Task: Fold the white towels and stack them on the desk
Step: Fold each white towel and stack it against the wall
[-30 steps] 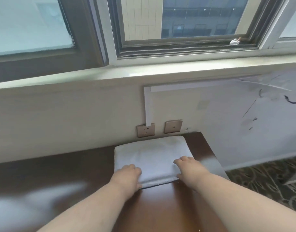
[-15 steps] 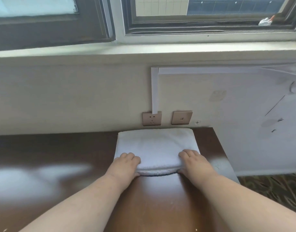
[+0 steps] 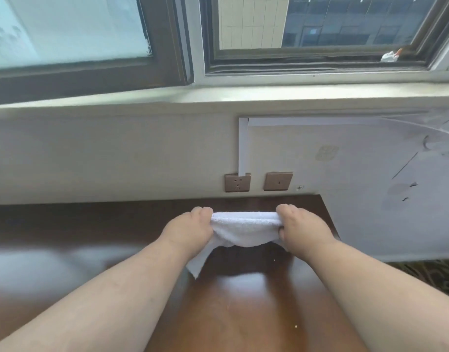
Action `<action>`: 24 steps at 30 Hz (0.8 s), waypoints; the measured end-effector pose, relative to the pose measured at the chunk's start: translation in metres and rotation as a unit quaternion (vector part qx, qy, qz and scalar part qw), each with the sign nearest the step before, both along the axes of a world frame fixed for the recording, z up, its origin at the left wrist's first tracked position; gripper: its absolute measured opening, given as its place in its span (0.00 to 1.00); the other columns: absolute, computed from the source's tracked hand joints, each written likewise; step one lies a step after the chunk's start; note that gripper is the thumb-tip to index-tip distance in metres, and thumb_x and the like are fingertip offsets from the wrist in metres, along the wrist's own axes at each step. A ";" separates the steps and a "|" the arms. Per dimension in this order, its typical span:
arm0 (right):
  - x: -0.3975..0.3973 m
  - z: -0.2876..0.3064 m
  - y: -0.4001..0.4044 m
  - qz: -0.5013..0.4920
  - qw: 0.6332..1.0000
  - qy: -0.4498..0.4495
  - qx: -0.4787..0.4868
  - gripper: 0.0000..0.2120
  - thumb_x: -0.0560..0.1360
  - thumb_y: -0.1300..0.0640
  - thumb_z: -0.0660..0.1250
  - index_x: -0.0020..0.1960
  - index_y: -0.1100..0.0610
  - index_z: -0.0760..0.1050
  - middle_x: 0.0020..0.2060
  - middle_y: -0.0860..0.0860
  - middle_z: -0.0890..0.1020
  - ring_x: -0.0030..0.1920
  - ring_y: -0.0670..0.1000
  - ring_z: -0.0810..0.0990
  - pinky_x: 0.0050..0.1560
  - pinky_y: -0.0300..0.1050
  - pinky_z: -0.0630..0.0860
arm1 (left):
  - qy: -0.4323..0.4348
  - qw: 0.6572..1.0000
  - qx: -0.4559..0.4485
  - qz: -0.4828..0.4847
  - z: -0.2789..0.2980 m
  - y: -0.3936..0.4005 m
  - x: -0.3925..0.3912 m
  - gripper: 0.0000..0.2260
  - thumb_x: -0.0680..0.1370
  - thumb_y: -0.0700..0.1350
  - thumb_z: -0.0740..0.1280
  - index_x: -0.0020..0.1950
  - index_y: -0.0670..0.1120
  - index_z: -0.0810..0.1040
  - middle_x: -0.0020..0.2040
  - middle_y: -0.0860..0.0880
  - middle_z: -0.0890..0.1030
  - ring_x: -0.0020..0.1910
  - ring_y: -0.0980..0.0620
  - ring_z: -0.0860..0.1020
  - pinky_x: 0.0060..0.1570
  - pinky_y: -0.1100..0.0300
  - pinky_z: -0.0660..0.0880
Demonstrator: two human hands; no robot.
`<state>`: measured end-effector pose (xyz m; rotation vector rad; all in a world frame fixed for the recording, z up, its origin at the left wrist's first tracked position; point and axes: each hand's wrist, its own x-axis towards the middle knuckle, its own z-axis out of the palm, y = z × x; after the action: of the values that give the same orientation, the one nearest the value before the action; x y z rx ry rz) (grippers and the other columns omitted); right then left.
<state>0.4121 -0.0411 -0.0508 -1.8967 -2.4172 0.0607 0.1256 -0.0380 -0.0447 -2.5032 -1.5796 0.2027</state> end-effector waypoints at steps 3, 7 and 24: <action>0.005 0.034 -0.003 0.048 0.999 -0.009 -0.021 0.07 0.69 0.53 0.55 0.47 0.49 0.63 0.40 0.47 0.72 0.38 0.57 0.73 0.35 0.51 0.70 | -0.046 0.998 -0.044 0.006 0.030 0.005 -0.022 0.19 0.78 0.65 0.57 0.56 0.51 0.68 0.51 0.51 0.74 0.47 0.47 0.77 0.40 0.55 0.69; 0.001 0.067 -0.014 0.108 0.992 -0.057 0.007 0.30 0.69 0.34 0.52 0.64 0.48 0.68 0.51 0.48 0.80 0.48 0.54 0.80 0.45 0.48 0.76 | -0.017 0.998 -0.065 -0.022 0.065 0.003 -0.043 0.21 0.73 0.71 0.60 0.49 0.54 0.66 0.49 0.53 0.74 0.48 0.49 0.77 0.40 0.55 0.70; -0.096 0.177 0.014 0.242 0.970 -0.007 0.036 0.22 0.72 0.34 0.66 0.36 0.47 0.58 0.28 0.46 0.70 0.30 0.49 0.70 0.32 0.46 0.62 | -0.003 0.962 0.087 0.260 0.182 -0.132 -0.103 0.18 0.77 0.62 0.62 0.44 0.51 0.58 0.31 0.55 0.65 0.31 0.49 0.69 0.27 0.56 0.60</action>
<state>0.3161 -0.0272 0.1261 -1.2416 -2.7874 -0.0155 0.0231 -0.1705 0.1375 -1.9183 -2.1267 0.1138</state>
